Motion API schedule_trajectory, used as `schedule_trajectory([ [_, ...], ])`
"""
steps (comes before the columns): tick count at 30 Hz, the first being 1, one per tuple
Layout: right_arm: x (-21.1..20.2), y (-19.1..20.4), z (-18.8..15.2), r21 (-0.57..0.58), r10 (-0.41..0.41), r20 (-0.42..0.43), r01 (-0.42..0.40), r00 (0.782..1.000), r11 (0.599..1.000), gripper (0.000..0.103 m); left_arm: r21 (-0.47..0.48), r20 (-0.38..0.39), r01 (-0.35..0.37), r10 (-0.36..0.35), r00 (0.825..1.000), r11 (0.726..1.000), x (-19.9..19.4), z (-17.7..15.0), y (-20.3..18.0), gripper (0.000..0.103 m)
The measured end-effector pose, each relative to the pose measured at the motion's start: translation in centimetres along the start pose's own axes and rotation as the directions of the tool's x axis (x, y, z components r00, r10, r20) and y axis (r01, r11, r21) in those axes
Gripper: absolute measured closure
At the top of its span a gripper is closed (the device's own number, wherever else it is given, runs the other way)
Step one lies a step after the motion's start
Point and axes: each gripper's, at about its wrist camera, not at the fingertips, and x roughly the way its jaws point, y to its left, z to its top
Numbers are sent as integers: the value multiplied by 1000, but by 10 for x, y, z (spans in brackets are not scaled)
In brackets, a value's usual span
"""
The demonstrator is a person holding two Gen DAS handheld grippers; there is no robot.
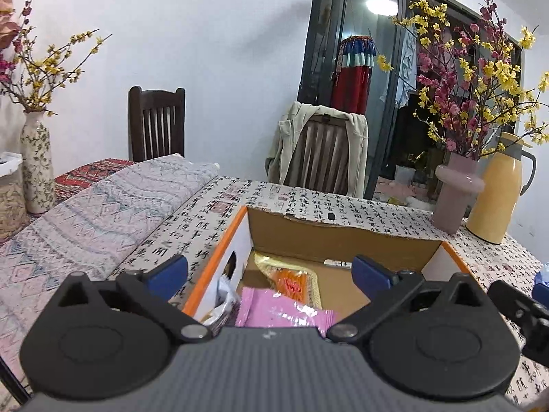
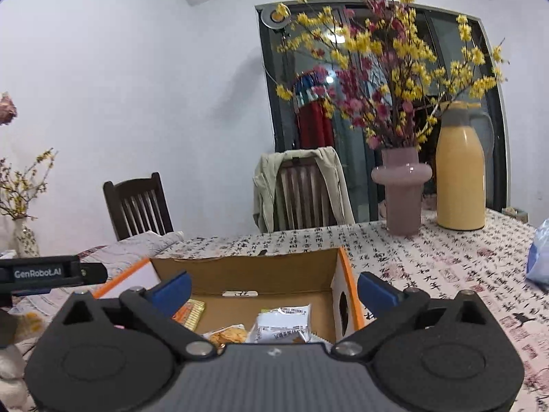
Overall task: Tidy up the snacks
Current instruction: 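Withdraw both tools from the box toward the snack pile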
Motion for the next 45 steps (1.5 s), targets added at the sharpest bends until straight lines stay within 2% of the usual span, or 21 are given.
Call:
schedule_trajectory([
  [8, -39, -11, -23, -13, 3, -38, -4, 999, 1000, 0, 17, 9, 16, -16, 1000, 1000, -38, -23, 19, 0],
  [16, -57, -34, -59, 7, -22, -104, 23, 994, 1000, 0, 43, 14, -39, 38, 999, 998, -55, -59, 43, 0],
  [20, -62, -42, -70, 24, -23, -112, 26, 993, 999, 0, 55, 26, -75, 73, 997, 996, -52, -75, 51, 0],
  [22, -65, -46, -70, 44, -11, -89, 15, 996, 999, 0, 45, 25, -83, 82, 996, 996, -49, -80, 54, 0],
  [28, -66, -51, -72, 73, -2, -84, 8, 996, 997, 0, 2, 21, -62, 62, 998, 998, -50, -80, 60, 0],
  [35, -64, -51, -72, 85, 1, -105, 8, 994, 996, 0, 3, 9, -51, 51, 999, 999, -47, -80, 60, 0],
  [42, -54, -39, -69, 13, -7, -181, 9, 983, 1000, 0, -15, -8, -37, 37, 999, 999, -45, -81, 63, 0],
  [45, -45, -30, -67, -37, -2, -263, -7, 965, 999, 0, -18, -12, -33, 33, 999, 999, -44, -80, 64, 0],
])
